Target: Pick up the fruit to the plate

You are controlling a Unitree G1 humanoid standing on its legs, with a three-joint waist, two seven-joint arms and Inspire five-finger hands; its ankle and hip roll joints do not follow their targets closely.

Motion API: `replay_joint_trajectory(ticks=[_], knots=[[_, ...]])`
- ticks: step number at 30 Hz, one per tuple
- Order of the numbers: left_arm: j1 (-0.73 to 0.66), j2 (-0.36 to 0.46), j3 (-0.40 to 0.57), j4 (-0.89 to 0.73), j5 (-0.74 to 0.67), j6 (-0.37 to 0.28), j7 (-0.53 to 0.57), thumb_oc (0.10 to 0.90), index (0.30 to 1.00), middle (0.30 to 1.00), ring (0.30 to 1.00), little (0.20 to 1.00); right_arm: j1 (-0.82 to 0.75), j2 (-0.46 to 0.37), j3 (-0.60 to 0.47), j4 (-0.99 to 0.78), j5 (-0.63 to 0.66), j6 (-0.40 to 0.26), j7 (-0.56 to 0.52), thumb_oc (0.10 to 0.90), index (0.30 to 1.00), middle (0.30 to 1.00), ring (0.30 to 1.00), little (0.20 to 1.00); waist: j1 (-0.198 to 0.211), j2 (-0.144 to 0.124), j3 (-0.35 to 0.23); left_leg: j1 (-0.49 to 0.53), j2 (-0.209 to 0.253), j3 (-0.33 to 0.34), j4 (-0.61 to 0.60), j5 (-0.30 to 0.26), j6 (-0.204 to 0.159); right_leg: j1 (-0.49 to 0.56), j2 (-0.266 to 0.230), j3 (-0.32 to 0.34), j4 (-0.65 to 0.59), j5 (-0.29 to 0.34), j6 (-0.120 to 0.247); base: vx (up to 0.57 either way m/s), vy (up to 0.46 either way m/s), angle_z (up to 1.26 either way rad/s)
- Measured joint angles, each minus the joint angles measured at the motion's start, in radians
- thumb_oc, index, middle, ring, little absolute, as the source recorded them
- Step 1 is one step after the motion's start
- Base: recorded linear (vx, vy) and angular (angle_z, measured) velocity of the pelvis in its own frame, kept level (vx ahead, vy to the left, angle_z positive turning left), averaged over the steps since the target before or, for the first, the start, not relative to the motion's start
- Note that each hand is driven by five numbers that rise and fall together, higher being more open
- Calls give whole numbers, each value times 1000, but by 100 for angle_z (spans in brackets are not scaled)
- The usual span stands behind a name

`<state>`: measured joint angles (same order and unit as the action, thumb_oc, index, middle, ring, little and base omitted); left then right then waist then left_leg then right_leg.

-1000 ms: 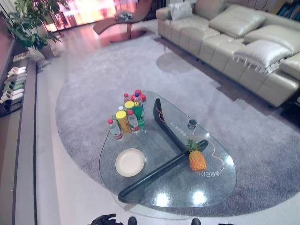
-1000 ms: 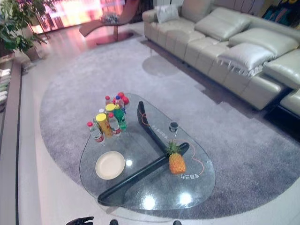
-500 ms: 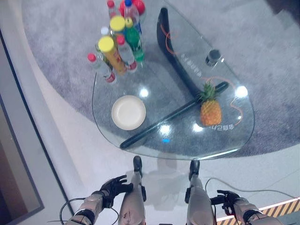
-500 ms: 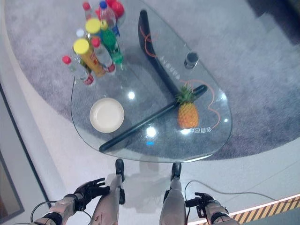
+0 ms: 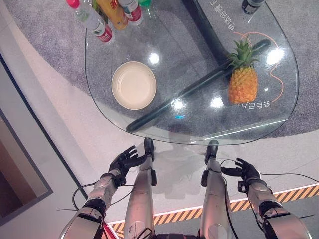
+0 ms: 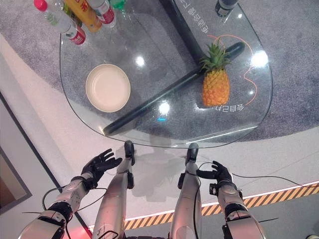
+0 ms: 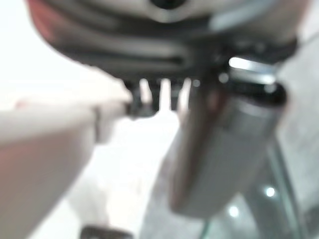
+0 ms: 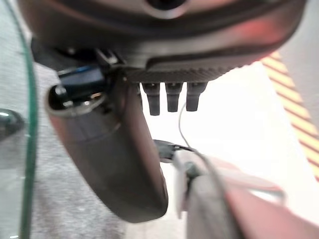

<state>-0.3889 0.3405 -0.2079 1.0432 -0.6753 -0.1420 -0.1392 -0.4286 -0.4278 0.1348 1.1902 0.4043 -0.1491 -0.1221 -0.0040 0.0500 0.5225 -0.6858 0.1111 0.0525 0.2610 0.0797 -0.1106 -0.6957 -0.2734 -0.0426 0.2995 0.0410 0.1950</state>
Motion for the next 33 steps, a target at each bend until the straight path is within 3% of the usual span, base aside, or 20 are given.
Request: replay_joint_trajectory(ticks=[5, 11, 24, 33], knots=[[0, 3, 41, -2, -19, -47, 109, 800, 900, 900, 900, 900, -9, 6, -15, -21, -1, -30, -71, 800, 900, 900, 900, 900, -3, -22, 11, -91, 3, -40, 71, -14, -15, -85, 13, 3, 62, -4, -13, -26, -37, -3], [-10, 5, 44, -5, -19, -82, 159, 800, 900, 900, 900, 900, -18, 7, -15, -33, 0, -59, -113, 800, 900, 900, 900, 900, -1, -41, 14, -151, 9, -66, 113, -17, -19, -143, 27, 2, 117, -19, -24, -4, -6, 0], [-51, 16, 44, -2, -17, -89, 197, 800, 900, 900, 900, 900, -120, 2, -19, -38, 74, -93, -154, 800, 900, 900, 900, 900, 0, -43, 15, -164, 14, -74, 120, -19, -23, -156, 30, -5, 134, -27, -31, -1, -5, 0], [-52, 44, 40, 13, -17, -89, 195, 800, 900, 900, 900, 900, -135, -74, -194, 11, 269, -99, -331, 800, 900, 900, 900, 900, 3, -44, 15, -162, 14, -93, 114, -19, -23, -138, 30, -29, 129, -27, -34, 8, -28, 4]])
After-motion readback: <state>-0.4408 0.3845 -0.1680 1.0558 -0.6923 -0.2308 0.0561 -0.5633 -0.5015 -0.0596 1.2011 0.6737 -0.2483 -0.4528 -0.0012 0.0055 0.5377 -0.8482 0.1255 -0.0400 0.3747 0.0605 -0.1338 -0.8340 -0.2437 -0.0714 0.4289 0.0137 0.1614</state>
